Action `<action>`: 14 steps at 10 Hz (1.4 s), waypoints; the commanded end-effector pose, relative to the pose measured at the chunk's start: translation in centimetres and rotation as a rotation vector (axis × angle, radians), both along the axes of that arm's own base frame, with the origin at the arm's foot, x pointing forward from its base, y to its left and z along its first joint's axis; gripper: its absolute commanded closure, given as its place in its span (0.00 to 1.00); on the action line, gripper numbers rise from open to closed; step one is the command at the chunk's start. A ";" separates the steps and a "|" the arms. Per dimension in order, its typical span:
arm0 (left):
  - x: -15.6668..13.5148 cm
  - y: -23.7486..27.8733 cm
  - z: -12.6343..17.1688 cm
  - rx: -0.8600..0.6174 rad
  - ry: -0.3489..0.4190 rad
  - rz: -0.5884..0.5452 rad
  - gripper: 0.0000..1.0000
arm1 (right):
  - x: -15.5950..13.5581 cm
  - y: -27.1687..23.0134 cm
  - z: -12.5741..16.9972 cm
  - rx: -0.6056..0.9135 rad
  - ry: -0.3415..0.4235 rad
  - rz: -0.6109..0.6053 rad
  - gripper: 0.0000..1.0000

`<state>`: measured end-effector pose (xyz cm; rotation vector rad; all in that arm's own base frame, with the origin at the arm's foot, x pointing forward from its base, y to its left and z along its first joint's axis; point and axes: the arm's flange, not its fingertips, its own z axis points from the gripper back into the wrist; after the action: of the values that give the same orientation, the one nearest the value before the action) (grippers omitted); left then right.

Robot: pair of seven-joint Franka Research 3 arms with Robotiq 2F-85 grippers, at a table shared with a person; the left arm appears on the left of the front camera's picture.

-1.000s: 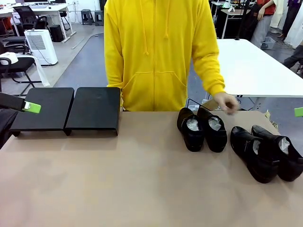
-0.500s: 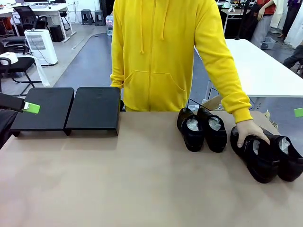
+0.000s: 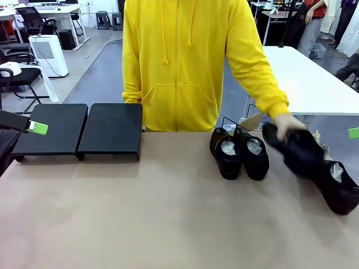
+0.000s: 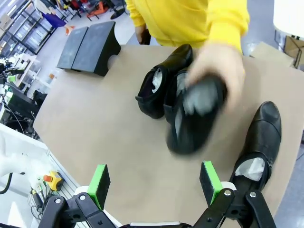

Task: Organize the shoes by placing them on the stand.
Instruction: Pick up one Shoe and place it in the middle of the table.

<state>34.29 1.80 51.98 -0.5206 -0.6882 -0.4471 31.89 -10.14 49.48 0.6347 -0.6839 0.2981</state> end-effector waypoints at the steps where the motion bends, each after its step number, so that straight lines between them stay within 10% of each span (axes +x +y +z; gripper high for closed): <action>1: 0.0 0.1 0.1 -0.011 -0.011 -0.016 0.00 | 0.1 -0.3 -0.1 0.013 -0.021 0.022 0.00; 5: 0.0 0.1 0.1 -0.011 -0.011 -0.016 0.00 | 0.6 1.6 0.7 -0.019 -0.010 -0.025 0.00; 14: 0.0 0.1 0.1 -0.011 -0.011 -0.016 0.00 | 14.6 18.4 0.4 -0.404 0.233 -0.120 0.00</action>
<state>34.25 1.78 52.05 -0.5203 -0.6883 -0.4480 44.93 7.41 49.16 0.3021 -0.4449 0.2759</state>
